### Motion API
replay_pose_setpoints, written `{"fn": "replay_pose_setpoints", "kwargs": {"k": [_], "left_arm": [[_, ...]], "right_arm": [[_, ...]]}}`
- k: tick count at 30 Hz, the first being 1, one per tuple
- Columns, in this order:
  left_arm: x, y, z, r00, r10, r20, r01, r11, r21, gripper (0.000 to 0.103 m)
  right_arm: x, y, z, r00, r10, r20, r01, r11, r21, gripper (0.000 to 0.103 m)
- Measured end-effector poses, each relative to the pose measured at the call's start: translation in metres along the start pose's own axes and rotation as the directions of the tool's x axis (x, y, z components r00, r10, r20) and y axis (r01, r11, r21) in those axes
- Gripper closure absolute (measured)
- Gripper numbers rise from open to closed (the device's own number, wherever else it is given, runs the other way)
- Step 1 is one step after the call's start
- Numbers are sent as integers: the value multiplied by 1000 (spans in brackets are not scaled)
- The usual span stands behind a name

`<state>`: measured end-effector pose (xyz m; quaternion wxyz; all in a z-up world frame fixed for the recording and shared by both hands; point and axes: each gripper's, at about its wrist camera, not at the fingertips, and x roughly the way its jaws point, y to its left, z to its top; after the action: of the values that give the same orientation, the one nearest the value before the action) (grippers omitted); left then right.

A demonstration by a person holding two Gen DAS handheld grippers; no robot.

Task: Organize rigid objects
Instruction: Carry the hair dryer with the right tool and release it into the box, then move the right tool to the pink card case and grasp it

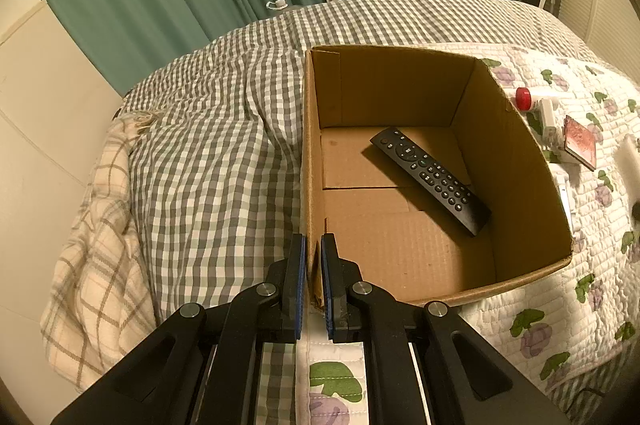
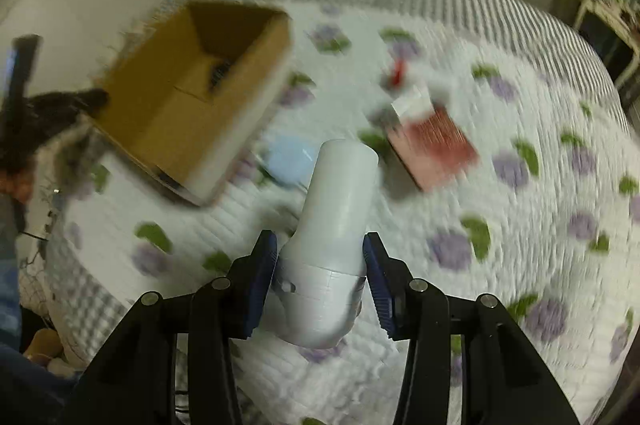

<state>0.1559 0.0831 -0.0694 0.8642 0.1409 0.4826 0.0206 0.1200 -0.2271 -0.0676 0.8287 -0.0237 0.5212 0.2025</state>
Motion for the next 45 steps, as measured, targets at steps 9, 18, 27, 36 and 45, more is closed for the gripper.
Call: {"fn": "replay_pose_setpoints", "kwargs": {"k": [9, 18, 27, 36, 45], "left_arm": [[0, 4, 0, 1000, -22, 1, 22, 1000, -7, 95], [-1, 6, 0, 999, -35, 3, 35, 999, -5, 95], [1, 8, -2, 999, -49, 1, 49, 999, -11, 95], [2, 9, -2, 999, -49, -1, 49, 999, -14, 95], [-2, 9, -2, 999, -46, -6, 46, 999, -19, 95]], "right_arm": [[-9, 77, 83, 987, 41, 157, -19, 990, -138, 59], [52, 138, 115, 987, 34, 158, 7, 967, -254, 59], [111, 150, 103, 996, 79, 51, -64, 967, -245, 59], [119, 148, 99, 995, 83, 46, -70, 970, -232, 58], [57, 109, 108, 985, 10, 170, 22, 983, -185, 31]]}}
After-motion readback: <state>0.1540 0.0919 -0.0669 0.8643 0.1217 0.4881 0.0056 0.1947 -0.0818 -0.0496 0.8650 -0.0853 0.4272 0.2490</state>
